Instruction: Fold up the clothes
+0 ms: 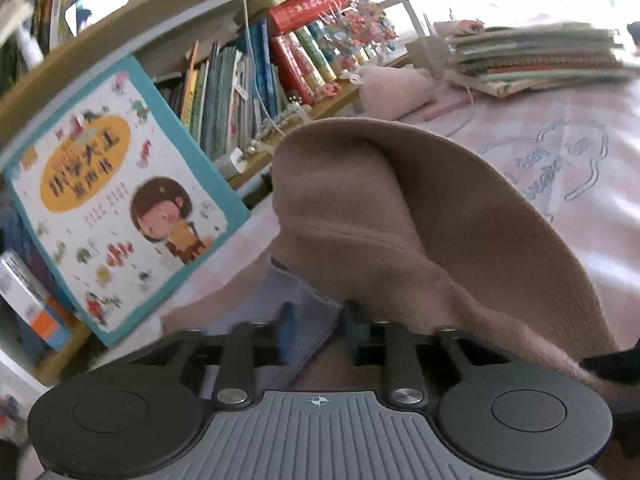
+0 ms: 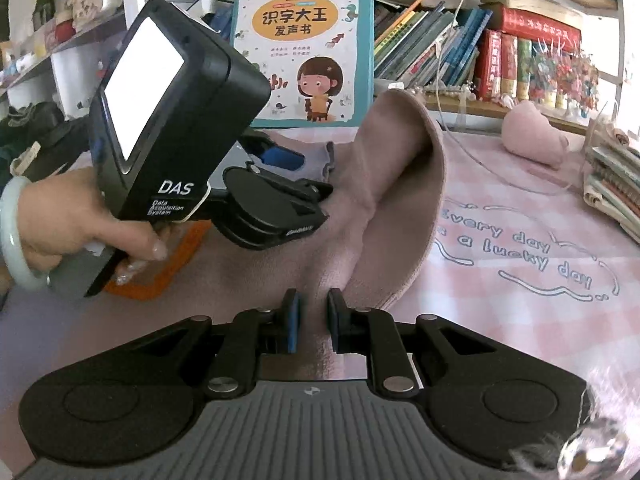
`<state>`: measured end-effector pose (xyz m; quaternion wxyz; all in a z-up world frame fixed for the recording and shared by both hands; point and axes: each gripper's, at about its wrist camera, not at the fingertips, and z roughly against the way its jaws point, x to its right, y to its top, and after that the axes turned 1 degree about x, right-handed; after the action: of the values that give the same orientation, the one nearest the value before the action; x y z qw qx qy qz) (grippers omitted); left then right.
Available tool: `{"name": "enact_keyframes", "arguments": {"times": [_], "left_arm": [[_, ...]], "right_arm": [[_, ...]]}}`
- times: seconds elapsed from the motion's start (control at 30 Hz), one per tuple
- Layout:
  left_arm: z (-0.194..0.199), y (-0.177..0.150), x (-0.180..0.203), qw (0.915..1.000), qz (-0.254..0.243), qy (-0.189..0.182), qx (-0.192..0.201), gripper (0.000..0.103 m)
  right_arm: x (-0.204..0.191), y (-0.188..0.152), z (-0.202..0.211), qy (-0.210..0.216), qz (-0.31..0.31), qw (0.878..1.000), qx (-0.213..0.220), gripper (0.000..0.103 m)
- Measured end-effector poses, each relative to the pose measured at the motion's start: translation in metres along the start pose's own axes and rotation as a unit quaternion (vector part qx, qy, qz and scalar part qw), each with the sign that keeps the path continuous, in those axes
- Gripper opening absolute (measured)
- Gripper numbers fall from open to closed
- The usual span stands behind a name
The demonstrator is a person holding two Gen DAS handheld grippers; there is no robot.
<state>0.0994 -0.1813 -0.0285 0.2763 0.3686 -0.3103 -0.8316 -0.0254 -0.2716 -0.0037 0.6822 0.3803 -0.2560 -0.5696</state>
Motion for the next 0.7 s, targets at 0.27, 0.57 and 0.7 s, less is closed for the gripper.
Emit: {"name": "enact_keyframes", "arguments": {"times": [0.27, 0.57, 0.7], "left_arm": [[0.079, -0.004, -0.116, 0.9699, 0.213, 0.023, 0.116, 0.005], [0.201, -0.103, -0.245, 0.9208, 0.331, 0.168, 0.12, 0.005], [0.228, -0.148, -0.286, 0.8931, 0.352, 0.267, 0.083, 0.005]], "right_arm": [[0.002, 0.005, 0.0, 0.0, 0.001, 1.0, -0.004, 0.015], [0.002, 0.007, -0.003, -0.001, -0.006, 1.0, -0.01, 0.015], [0.001, 0.009, -0.003, 0.0, -0.007, 1.0, -0.019, 0.015]]}}
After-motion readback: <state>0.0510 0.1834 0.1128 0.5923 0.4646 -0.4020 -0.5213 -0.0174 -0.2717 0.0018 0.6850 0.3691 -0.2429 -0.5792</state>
